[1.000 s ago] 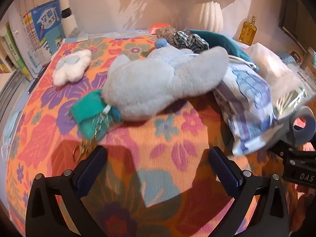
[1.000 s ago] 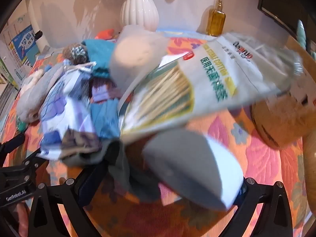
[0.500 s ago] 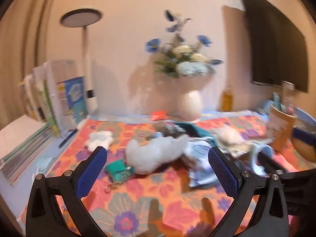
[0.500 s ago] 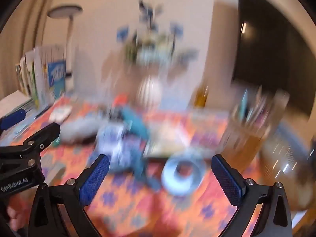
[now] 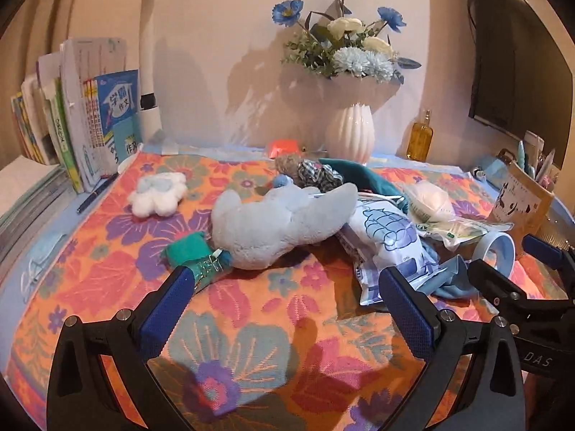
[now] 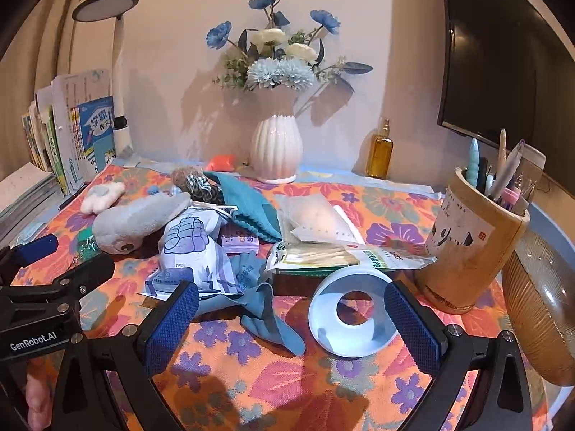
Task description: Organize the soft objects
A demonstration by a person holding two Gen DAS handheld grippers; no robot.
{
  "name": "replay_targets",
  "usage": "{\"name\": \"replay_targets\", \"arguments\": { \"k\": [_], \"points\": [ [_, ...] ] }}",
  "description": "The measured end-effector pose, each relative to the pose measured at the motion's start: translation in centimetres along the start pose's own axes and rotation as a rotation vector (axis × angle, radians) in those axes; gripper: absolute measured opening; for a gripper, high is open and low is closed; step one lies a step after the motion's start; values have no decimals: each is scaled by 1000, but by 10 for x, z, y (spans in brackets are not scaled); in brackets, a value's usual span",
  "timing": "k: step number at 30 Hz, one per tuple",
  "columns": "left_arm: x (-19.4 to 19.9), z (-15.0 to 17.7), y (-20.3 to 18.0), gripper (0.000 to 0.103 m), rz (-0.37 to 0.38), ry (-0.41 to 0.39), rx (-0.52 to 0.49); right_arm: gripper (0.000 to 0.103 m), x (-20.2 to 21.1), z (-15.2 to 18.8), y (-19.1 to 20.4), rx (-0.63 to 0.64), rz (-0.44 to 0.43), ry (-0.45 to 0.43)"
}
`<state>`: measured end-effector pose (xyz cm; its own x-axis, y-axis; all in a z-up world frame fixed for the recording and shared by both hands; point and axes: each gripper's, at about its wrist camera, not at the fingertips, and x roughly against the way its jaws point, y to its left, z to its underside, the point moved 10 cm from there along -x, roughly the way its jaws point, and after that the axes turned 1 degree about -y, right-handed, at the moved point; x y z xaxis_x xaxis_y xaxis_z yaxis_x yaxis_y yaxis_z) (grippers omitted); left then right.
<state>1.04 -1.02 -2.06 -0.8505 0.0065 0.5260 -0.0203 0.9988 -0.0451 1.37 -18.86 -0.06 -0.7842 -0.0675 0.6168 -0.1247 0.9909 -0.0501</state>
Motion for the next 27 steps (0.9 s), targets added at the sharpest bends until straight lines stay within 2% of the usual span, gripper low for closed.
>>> {"name": "replay_targets", "arguments": {
  "k": [8, 27],
  "points": [
    [0, -3, -4, 102, 8, 45, -12, 103, -1, 1, -1, -4, 13, 12],
    [-6, -2, -6, 102, 5, 77, -19, 103, -6, 4, -2, 16, 12, 19]
  ]
}}
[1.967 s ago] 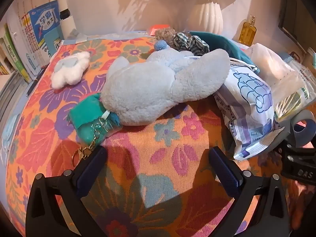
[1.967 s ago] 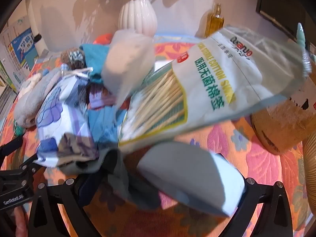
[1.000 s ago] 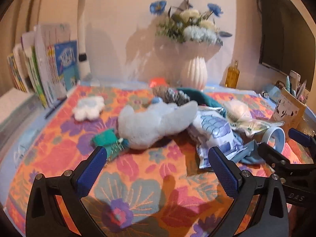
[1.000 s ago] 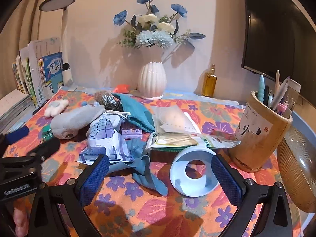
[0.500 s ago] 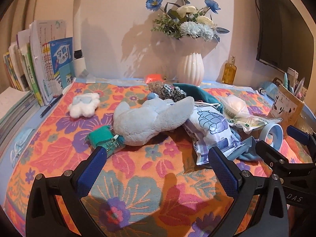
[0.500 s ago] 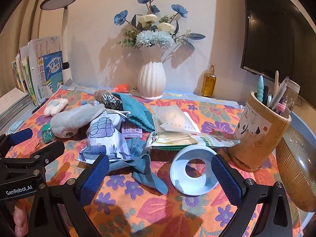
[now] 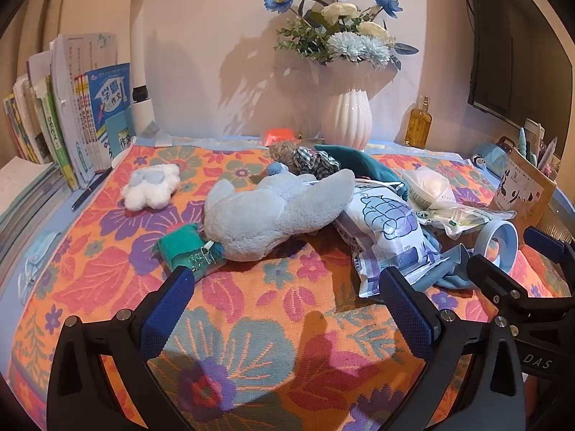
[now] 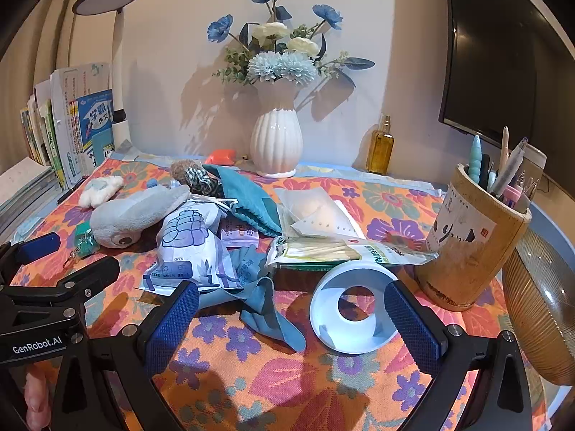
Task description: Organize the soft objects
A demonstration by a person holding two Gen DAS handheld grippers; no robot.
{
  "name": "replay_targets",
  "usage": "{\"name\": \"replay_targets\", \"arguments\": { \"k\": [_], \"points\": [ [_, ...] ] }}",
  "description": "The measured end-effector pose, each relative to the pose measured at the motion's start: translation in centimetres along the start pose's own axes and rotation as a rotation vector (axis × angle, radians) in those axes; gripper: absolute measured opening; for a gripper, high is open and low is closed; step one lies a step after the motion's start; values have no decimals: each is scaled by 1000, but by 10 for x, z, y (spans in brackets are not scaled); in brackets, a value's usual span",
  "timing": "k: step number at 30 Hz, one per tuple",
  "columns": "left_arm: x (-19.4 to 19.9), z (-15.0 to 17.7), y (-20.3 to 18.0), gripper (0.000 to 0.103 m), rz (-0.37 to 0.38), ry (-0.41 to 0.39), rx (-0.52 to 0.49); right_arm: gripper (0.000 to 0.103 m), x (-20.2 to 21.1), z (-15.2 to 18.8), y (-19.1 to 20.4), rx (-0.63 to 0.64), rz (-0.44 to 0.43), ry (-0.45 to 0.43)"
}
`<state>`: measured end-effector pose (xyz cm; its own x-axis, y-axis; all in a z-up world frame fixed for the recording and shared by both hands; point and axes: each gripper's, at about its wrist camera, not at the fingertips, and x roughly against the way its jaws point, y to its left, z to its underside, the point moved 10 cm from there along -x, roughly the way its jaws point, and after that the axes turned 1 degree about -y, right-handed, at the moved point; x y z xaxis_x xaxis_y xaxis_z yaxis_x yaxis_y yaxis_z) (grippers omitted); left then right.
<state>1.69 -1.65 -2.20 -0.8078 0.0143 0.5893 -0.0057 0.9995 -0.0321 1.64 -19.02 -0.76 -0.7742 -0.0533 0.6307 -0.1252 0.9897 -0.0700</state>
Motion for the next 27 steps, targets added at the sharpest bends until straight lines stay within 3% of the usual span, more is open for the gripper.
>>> {"name": "replay_targets", "arguments": {
  "k": [27],
  "points": [
    [0, 4, 3, 102, 5, -2, 10, 103, 1, 2, 2, 8, -2, 3]
  ]
}}
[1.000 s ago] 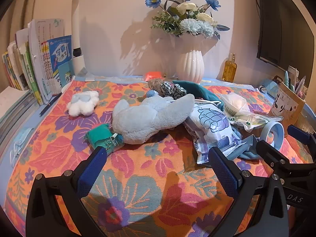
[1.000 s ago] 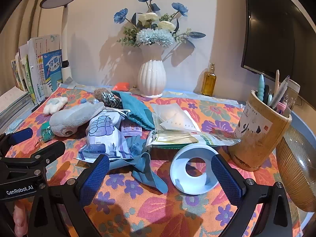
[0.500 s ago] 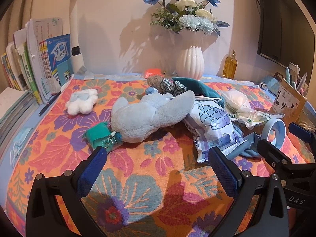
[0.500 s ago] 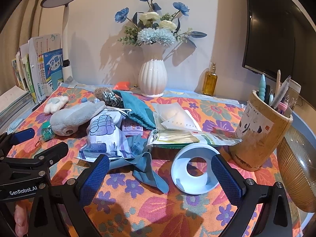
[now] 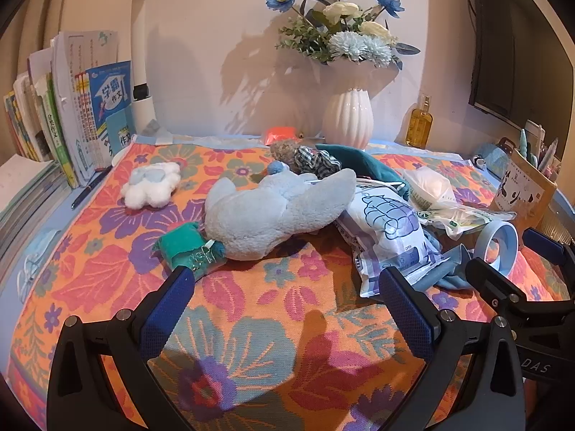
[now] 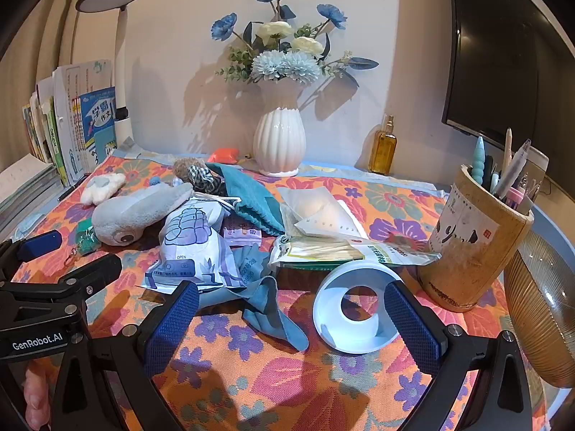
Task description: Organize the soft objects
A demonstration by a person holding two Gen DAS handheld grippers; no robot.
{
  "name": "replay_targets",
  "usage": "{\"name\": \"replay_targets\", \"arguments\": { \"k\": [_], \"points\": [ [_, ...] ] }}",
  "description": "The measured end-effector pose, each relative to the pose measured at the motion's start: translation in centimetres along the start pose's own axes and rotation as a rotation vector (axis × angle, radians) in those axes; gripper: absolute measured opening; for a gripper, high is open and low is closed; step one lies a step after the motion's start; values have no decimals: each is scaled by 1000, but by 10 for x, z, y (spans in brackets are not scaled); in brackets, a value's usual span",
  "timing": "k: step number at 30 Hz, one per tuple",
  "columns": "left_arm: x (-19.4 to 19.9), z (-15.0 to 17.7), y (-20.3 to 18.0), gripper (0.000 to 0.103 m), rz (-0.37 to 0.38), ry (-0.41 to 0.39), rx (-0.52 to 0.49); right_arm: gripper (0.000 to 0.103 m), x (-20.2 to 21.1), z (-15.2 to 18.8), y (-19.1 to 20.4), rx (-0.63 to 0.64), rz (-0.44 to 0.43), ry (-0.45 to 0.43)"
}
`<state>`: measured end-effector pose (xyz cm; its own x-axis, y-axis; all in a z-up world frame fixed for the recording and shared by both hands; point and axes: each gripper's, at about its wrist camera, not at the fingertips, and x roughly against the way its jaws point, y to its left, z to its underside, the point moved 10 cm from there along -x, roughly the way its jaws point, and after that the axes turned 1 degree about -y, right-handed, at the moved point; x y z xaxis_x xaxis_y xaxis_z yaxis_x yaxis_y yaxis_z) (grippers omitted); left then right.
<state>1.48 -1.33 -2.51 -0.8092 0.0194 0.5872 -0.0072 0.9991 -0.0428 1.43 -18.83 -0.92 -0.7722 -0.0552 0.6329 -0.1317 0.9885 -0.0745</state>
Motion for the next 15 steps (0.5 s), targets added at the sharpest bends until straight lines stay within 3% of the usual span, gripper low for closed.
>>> {"name": "replay_targets", "arguments": {
  "k": [15],
  "points": [
    [-3, 2, -5, 102, -3, 22, -8, 103, -3, 0, 1, 16, 9, 8]
  ]
}}
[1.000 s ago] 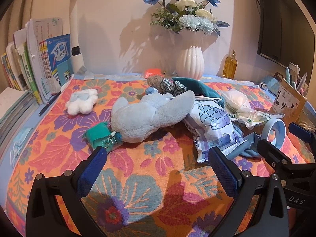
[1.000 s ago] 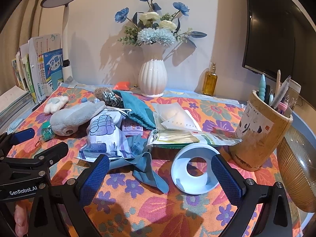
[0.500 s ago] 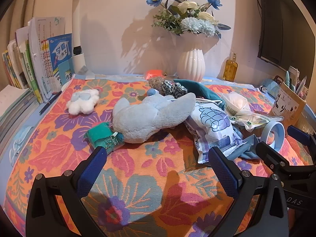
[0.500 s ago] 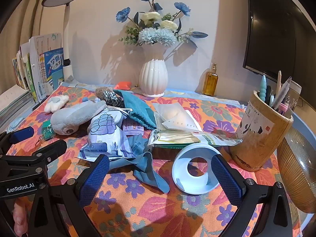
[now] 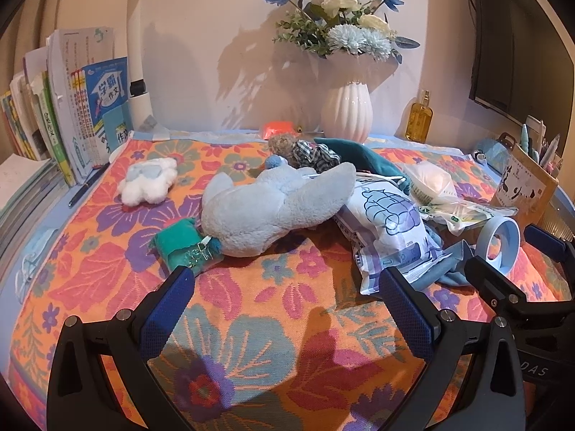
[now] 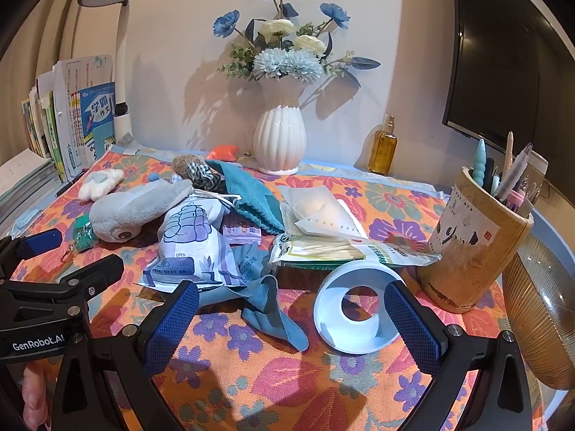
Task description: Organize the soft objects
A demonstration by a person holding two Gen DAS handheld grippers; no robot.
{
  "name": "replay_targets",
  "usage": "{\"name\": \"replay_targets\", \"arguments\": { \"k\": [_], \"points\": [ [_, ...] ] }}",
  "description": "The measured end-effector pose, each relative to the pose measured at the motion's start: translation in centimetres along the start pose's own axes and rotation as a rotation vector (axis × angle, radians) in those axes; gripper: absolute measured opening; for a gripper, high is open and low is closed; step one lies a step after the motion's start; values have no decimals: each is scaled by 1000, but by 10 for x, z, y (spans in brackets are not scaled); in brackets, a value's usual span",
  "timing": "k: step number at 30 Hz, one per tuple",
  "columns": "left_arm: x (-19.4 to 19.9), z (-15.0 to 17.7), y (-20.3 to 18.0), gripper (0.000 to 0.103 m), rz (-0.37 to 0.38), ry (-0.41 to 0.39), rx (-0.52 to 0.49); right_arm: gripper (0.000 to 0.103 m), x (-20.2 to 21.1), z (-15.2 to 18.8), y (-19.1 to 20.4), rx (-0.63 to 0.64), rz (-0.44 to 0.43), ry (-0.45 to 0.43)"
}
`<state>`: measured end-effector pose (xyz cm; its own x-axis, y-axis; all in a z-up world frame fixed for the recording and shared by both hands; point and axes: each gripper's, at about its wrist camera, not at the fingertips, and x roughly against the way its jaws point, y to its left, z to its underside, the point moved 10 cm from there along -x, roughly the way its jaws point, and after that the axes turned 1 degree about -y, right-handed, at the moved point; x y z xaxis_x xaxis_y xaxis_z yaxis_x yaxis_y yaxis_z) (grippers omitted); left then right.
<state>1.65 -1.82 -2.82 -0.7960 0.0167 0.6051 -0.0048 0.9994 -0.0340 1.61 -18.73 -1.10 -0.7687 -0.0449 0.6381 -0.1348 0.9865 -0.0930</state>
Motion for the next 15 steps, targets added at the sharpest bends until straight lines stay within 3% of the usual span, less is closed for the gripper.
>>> {"name": "replay_targets", "arguments": {
  "k": [15],
  "points": [
    [1, 0, 4, 102, 4, -3, 17, 103, -4, 0, 1, 6, -1, 17]
  ]
}}
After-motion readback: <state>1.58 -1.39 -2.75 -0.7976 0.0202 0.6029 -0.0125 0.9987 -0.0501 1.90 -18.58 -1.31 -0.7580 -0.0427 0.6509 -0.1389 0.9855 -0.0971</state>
